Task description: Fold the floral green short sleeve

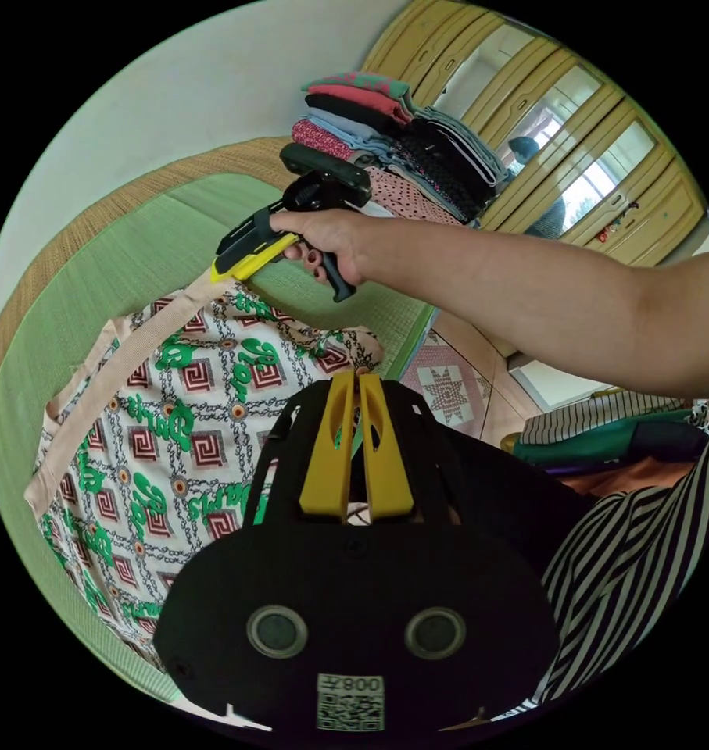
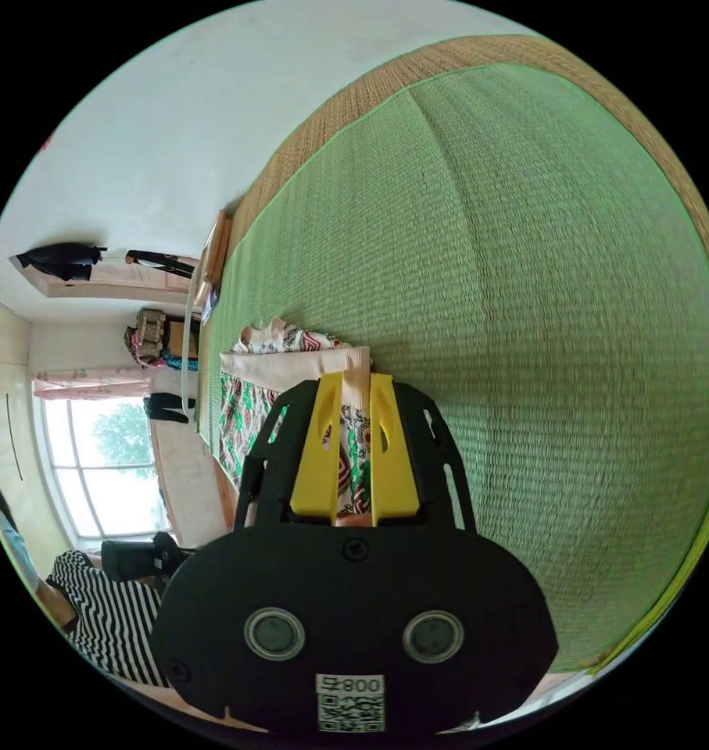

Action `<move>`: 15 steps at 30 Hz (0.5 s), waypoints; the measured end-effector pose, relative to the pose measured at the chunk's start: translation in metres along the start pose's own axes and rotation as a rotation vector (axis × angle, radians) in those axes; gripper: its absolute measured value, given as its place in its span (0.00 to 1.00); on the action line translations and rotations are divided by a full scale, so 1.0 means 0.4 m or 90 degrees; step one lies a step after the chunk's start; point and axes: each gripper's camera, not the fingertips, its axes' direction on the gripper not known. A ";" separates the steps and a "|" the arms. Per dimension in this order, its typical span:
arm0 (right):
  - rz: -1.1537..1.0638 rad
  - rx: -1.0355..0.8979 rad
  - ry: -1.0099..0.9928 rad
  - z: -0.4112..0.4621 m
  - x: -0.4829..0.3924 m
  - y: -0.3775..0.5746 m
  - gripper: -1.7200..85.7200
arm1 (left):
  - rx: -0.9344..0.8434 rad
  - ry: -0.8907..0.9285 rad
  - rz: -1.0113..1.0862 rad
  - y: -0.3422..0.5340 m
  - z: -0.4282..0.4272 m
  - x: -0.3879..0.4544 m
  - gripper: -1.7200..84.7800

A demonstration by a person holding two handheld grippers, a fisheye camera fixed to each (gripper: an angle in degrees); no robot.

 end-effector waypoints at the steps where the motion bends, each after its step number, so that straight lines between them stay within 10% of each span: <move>1: -0.002 -0.001 -0.002 0.003 -0.007 -0.009 0.09 | 0.000 0.003 0.000 -0.009 0.006 0.001 0.03; 15: -0.015 -0.004 0.020 -0.005 -0.059 -0.074 0.08 | 0.007 0.035 -0.025 -0.075 0.051 -0.004 0.03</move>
